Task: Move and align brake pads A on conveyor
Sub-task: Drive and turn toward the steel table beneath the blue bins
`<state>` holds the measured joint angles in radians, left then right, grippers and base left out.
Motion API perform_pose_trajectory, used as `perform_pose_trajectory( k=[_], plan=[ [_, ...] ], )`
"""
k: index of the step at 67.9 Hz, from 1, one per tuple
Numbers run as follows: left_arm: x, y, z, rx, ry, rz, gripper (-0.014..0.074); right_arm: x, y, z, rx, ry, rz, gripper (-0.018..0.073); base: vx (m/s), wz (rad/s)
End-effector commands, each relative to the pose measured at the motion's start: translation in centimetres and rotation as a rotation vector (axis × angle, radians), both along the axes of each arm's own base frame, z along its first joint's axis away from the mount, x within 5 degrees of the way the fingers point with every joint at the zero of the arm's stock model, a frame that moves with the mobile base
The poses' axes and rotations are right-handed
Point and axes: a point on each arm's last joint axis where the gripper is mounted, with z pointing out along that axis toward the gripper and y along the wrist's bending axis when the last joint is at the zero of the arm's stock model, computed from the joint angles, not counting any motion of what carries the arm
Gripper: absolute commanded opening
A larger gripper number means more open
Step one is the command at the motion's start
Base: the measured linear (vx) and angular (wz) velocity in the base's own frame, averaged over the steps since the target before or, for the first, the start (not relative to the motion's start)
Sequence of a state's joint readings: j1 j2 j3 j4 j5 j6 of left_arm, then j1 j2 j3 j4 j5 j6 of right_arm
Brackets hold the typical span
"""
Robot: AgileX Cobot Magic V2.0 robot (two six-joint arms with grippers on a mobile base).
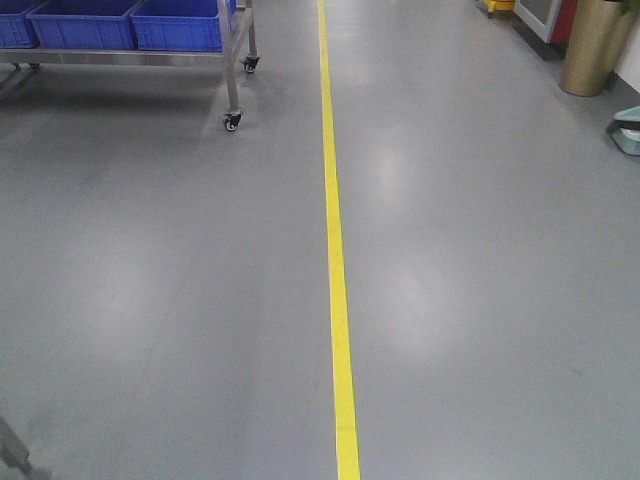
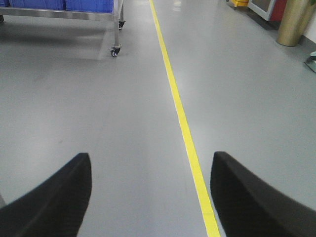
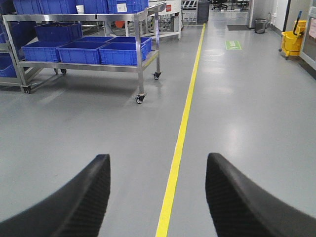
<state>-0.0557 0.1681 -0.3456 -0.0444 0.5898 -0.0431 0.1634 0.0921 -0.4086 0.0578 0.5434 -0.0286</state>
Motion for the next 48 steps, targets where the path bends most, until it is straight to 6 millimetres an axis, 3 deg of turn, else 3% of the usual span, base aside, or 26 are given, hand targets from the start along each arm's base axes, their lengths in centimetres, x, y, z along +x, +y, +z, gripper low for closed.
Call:
perform_pose_trajectory(
  k=[1, 48],
  plan=[
    [0.21, -0.02, 1.40, -0.007, -0.084, -0.001, 0.0503, 0.03, -0.05, 1.52, 0.013, -0.091, -0.007, 0.0419, 0.59, 0.10],
    [0.21, -0.02, 1.40, -0.007, -0.084, -0.001, 0.0503, 0.03, -0.05, 1.51, 0.012, -0.091, -0.007, 0.0419, 0.52, 0.19]
  ],
)
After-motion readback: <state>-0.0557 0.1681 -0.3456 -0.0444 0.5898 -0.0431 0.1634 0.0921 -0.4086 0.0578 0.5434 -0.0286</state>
